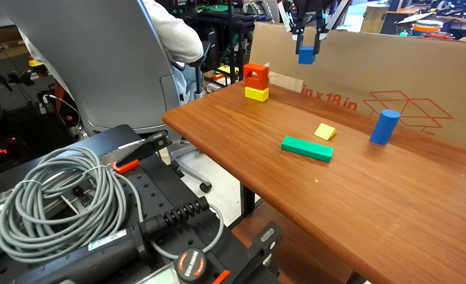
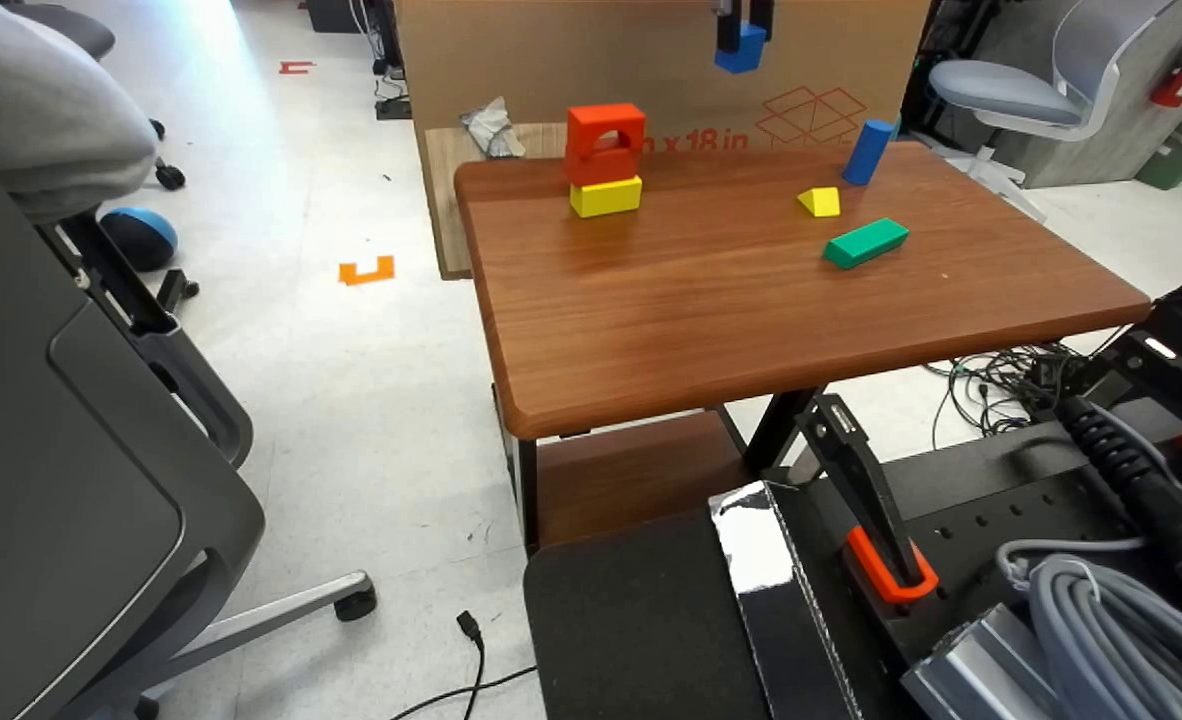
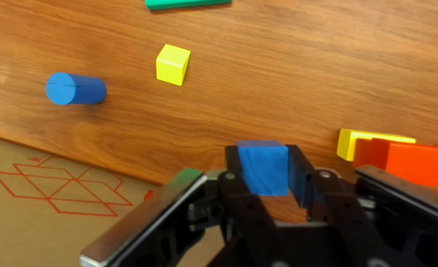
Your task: Unstack the blocks on the table
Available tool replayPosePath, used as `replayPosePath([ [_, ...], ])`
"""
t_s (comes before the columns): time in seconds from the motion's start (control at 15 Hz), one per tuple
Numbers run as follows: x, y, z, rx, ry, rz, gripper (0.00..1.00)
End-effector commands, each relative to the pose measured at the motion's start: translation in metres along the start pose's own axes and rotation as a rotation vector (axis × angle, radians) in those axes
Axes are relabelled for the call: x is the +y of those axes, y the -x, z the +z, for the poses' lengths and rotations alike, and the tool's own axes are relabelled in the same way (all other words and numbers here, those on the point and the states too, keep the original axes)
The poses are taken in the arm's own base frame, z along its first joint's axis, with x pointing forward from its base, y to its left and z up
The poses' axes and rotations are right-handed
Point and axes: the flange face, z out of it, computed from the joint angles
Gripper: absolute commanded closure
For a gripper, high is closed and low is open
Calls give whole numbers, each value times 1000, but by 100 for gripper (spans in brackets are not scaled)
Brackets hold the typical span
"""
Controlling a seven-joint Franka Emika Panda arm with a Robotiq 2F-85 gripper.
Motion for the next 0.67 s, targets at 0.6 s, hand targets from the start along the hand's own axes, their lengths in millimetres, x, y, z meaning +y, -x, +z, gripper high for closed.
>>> replayPosePath([
  [0.6, 7, -30, 83, -176, -17, -64, 91],
])
